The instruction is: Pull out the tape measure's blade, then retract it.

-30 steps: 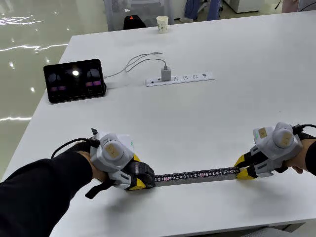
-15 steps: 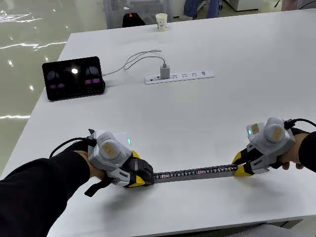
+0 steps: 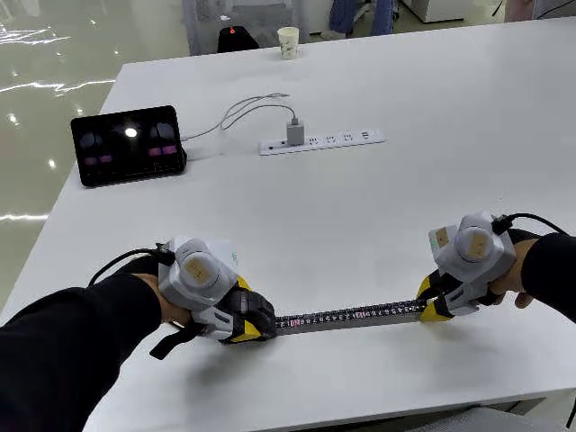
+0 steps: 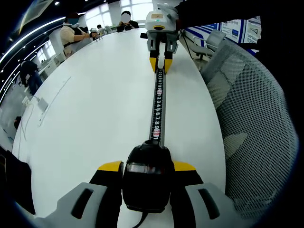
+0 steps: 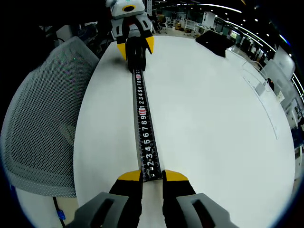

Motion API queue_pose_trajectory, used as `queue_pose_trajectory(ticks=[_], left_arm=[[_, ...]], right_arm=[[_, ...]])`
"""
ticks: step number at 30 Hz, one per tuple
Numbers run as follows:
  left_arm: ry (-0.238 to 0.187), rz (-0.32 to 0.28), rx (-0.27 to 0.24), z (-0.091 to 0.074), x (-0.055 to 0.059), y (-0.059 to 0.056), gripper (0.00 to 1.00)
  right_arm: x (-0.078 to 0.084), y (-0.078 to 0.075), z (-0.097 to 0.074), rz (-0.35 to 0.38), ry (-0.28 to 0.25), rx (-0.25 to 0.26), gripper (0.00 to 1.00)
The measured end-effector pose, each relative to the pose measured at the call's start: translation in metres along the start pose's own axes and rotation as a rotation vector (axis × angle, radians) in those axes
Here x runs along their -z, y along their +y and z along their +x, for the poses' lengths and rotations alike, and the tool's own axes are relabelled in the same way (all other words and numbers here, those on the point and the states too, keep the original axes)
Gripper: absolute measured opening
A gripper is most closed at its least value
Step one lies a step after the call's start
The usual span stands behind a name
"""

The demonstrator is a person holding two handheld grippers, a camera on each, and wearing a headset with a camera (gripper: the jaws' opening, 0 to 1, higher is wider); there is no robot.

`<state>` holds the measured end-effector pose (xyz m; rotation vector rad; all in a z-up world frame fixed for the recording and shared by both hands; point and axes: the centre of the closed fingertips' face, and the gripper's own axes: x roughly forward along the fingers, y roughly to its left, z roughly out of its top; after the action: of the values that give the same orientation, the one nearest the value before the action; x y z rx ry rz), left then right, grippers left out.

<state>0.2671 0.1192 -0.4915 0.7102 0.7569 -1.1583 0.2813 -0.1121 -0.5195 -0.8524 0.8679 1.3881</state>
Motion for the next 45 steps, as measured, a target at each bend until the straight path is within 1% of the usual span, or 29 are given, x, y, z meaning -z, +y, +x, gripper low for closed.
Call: queue_pose_trajectory(ticks=[5, 7, 9, 11, 13, 15, 17, 20, 22, 24, 27, 29, 32, 33, 34, 36, 37, 38, 39, 40, 41, 44, 45], left_arm=[[-0.001, -0.008, -0.006, -0.001, 0.0, 0.0, 0.33], [-0.001, -0.018, -0.01, -0.002, 0.0, 0.001, 0.33], [0.004, -0.025, -0.013, -0.004, 0.001, 0.001, 0.34], [0.006, -0.038, -0.017, -0.007, 0.004, 0.003, 0.35], [0.006, -0.047, -0.023, -0.009, 0.006, 0.005, 0.36], [0.002, -0.06, -0.033, -0.012, 0.006, 0.007, 0.38], [-0.003, -0.069, -0.04, -0.015, 0.008, 0.008, 0.39], [-0.028, -0.115, -0.063, -0.021, 0.007, 0.009, 0.4], [-0.044, -0.145, -0.078, -0.023, 0.007, 0.009, 0.4], [-0.051, -0.164, -0.087, -0.025, 0.008, 0.009, 0.41], [-0.069, -0.185, -0.109, -0.031, 0.009, 0.009, 0.41], [-0.091, -0.221, -0.126, -0.035, 0.009, 0.011, 0.42], [-0.106, -0.27, -0.154, -0.04, 0.013, 0.013, 0.44], [-0.117, -0.285, -0.166, -0.042, 0.015, 0.015, 0.45], [-0.12, -0.296, -0.175, -0.043, 0.016, 0.016, 0.45], [-0.128, -0.323, -0.193, -0.047, 0.021, 0.018, 0.47], [-0.137, -0.349, -0.21, -0.048, 0.023, 0.02, 0.48], [-0.156, -0.387, -0.223, -0.05, 0.024, 0.021, 0.5], [-0.172, -0.403, -0.228, -0.052, 0.025, 0.021, 0.51], [-0.19, -0.434, -0.245, -0.055, 0.027, 0.021, 0.51], [-0.205, -0.46, -0.258, -0.057, 0.028, 0.021, 0.52], [-0.22, -0.485, -0.286, -0.061, 0.034, 0.017, 0.53], [-0.234, -0.52, -0.299, -0.062, 0.037, 0.015, 0.53]], right_arm=[[0.002, -0.002, 0.001, 0.014, 0.012, 0.005, 0.13], [0.002, -0.003, 0.001, 0.0, 0.017, 0.004, 0.12], [0.003, -0.003, 0.001, 0.004, 0.019, 0.008, 0.12], [0.003, -0.003, 0.001, -0.023, 0.027, 0.015, 0.13], [0.002, -0.002, 0.001, -0.039, 0.035, 0.014, 0.14], [0.001, 0.001, 0.001, -0.038, 0.044, 0.008, 0.18], [-0.002, 0.001, -0.001, -0.044, 0.041, 0.014, 0.2], [-0.009, 0.001, -0.005, -0.025, 0.012, 0.029, 0.2], [-0.011, 0.002, -0.006, -0.013, 0.006, 0.039, 0.21], [-0.011, 0.001, -0.006, -0.008, 0.003, 0.048, 0.21], [-0.012, 0.002, -0.009, 0.02, -0.018, 0.069, 0.22], [-0.013, 0.002, -0.012, 0.046, -0.037, 0.087, 0.23], [-0.011, -0.001, -0.016, 0.079, -0.068, 0.118, 0.23], [-0.01, -0.002, -0.017, 0.108, -0.081, 0.133, 0.24], [-0.009, -0.002, -0.018, 0.117, -0.089, 0.142, 0.24], [-0.008, -0.005, -0.022, 0.162, -0.118, 0.175, 0.24], [-0.009, -0.005, -0.024, 0.183, -0.134, 0.184, 0.25], [-0.008, -0.006, -0.026, 0.216, -0.154, 0.197, 0.25], [-0.01, -0.007, -0.029, 0.243, -0.174, 0.214, 0.26], [-0.013, -0.008, -0.033, 0.266, -0.205, 0.238, 0.27], [-0.013, -0.007, -0.035, 0.281, -0.218, 0.248, 0.28], [-0.01, -0.002, -0.038, 0.303, -0.236, 0.276, 0.29], [-0.009, 0.001, -0.04, 0.31, -0.237, 0.283, 0.3]])
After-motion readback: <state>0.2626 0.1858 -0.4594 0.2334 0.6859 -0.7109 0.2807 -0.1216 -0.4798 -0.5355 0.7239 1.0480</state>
